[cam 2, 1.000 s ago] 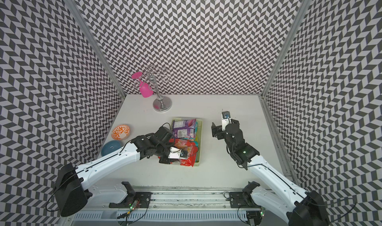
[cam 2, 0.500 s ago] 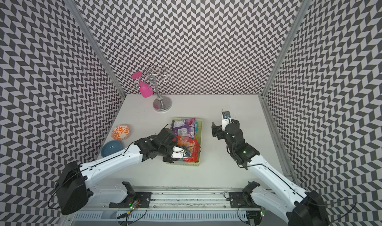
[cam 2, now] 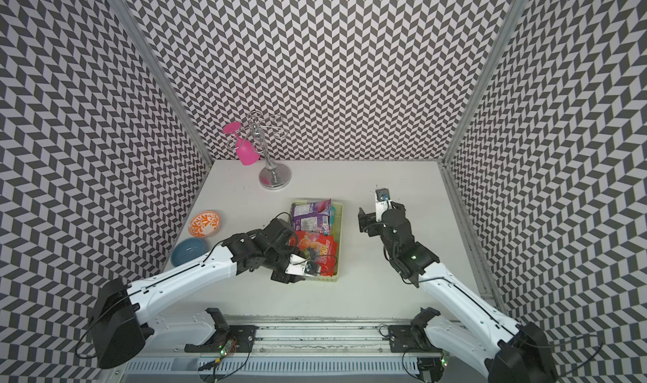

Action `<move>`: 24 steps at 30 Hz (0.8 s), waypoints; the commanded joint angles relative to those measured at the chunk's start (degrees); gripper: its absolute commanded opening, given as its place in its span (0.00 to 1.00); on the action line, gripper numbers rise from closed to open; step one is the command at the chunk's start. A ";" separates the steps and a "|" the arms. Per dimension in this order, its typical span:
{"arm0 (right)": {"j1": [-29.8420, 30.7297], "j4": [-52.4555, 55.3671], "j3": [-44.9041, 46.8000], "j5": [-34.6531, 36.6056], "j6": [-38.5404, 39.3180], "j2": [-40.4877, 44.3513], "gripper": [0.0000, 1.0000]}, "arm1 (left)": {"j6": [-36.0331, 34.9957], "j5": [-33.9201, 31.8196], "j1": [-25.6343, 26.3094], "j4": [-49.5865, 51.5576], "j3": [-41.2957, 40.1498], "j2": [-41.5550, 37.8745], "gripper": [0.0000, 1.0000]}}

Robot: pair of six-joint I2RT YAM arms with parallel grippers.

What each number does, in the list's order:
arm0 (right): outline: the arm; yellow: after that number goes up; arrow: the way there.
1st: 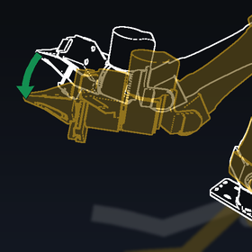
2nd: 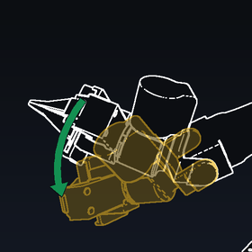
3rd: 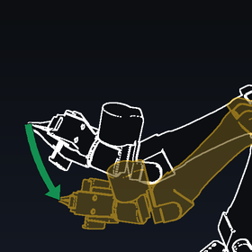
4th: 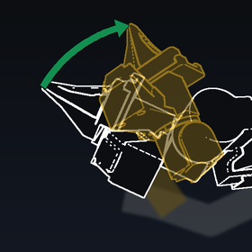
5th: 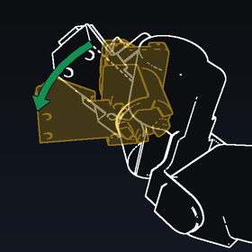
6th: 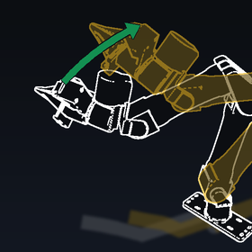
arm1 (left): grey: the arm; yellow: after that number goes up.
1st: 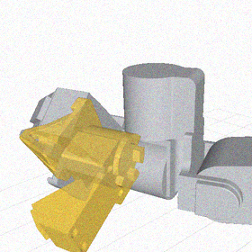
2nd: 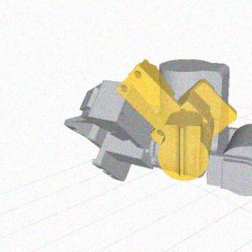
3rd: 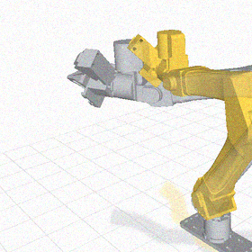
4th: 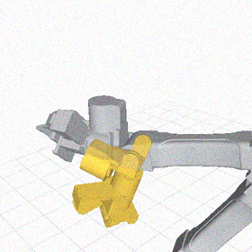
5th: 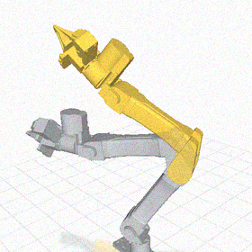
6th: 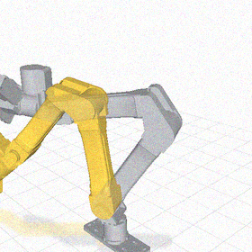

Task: Put the candies in the basket
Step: Place the candy in the basket.

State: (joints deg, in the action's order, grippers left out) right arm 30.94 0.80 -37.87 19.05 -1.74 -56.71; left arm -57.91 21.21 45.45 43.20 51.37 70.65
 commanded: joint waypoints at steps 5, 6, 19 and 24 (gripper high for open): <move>-0.34 -2.80 0.51 -0.15 -0.24 -0.01 0.99 | 0.96 7.15 -8.00 5.09 7.24 -3.75 0.53; -0.35 -2.76 0.44 -0.15 -0.26 -0.06 0.99 | 2.16 7.50 -9.39 4.20 8.14 -4.00 0.54; -0.35 -2.88 0.21 -0.67 -0.43 -0.57 0.99 | 3.69 2.31 -14.77 -2.51 4.02 -5.22 0.58; -0.35 -2.97 0.30 -0.61 -0.44 -0.75 0.99 | 2.96 0.18 -12.45 -6.37 0.40 -2.17 0.55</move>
State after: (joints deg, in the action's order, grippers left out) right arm 30.94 0.80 -37.87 18.63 -1.76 -57.19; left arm -54.13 23.00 32.29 40.05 53.34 67.00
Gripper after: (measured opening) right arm 0.992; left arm 0.553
